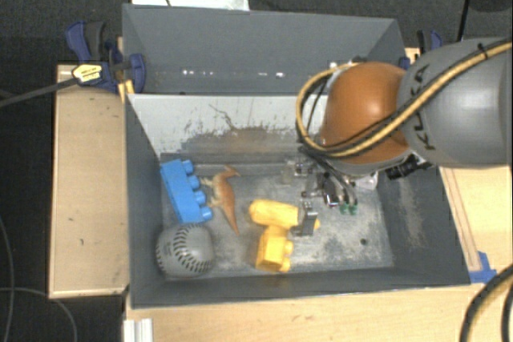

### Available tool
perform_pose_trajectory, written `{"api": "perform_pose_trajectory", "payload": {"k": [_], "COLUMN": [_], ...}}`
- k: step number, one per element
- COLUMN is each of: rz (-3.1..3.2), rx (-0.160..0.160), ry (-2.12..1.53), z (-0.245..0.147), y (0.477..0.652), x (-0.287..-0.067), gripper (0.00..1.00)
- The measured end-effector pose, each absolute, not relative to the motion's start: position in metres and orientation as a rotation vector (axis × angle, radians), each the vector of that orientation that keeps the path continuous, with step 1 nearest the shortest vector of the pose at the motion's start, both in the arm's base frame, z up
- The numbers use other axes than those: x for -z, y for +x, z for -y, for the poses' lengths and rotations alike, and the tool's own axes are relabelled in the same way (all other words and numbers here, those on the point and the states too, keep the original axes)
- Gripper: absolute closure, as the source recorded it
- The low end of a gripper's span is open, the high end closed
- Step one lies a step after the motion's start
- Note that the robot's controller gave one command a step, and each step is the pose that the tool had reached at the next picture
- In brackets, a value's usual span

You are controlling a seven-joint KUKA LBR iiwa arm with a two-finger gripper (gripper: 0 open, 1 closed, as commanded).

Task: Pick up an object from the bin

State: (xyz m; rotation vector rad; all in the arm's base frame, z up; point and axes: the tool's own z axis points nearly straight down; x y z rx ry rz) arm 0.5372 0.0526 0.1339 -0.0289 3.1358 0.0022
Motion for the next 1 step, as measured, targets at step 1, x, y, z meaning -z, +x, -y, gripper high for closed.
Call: {"api": "perform_pose_trajectory", "payload": {"k": [1], "rz": [-3.137], "rx": [0.0], "ry": [-0.084], "z": [-0.0332], "y": [0.5267], "x": [-0.1092], "gripper": [0.0]}}
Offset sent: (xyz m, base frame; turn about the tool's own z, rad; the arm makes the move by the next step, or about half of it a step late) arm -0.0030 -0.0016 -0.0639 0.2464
